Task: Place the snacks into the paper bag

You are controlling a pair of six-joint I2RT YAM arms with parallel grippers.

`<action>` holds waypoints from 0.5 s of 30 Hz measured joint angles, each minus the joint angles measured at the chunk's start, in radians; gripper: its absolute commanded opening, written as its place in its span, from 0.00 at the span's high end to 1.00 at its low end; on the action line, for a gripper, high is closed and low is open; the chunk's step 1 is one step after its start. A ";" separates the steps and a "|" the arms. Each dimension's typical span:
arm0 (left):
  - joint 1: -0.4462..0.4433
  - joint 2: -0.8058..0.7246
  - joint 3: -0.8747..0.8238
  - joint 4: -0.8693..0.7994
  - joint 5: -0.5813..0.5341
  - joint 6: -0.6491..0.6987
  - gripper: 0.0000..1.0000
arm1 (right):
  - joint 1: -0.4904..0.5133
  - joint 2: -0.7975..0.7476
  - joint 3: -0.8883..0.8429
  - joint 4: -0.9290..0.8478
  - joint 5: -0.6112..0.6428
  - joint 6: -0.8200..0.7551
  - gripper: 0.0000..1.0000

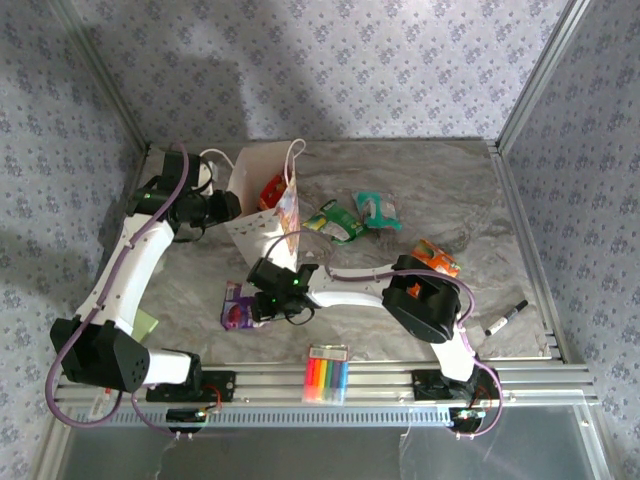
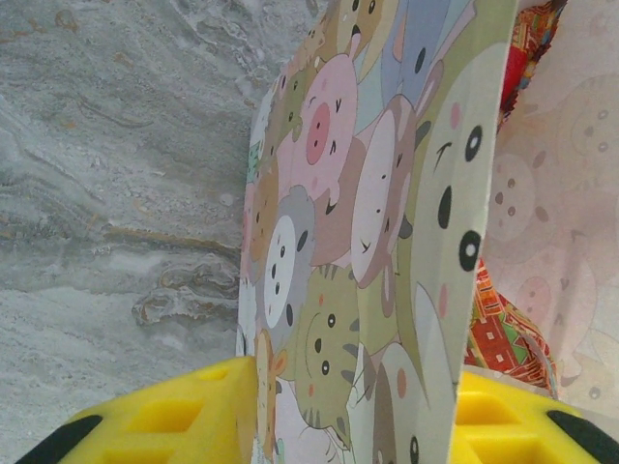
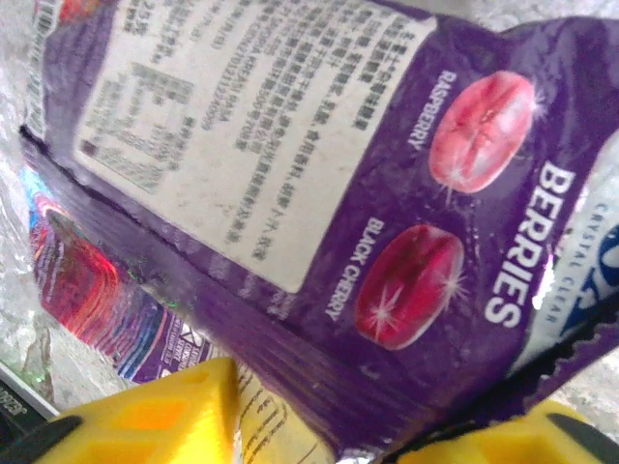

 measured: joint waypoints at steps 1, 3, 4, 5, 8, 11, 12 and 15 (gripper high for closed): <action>0.000 0.000 -0.002 0.000 0.000 0.000 0.61 | -0.001 0.000 0.000 0.003 -0.002 -0.001 0.71; 0.000 0.000 -0.002 0.000 0.000 0.000 0.61 | -0.006 0.000 0.000 0.008 -0.008 -0.003 0.75; 0.000 0.000 -0.002 0.000 -0.001 0.000 0.61 | -0.007 -0.001 0.000 0.011 -0.011 -0.005 0.79; 0.000 0.000 -0.002 0.000 0.000 0.000 0.61 | -0.008 -0.002 0.000 0.013 -0.014 -0.004 0.81; 0.000 0.000 -0.004 0.000 0.000 0.000 0.61 | -0.010 -0.014 -0.014 0.022 -0.014 -0.005 0.84; 0.000 0.000 -0.006 0.000 0.000 -0.001 0.61 | -0.017 -0.035 -0.036 0.022 -0.014 -0.010 0.89; 0.000 0.000 -0.006 0.000 0.000 -0.001 0.61 | -0.019 -0.043 -0.043 0.021 -0.013 -0.014 0.91; 0.000 0.000 -0.006 0.000 0.000 -0.002 0.61 | -0.024 -0.064 -0.064 0.017 -0.009 -0.023 0.99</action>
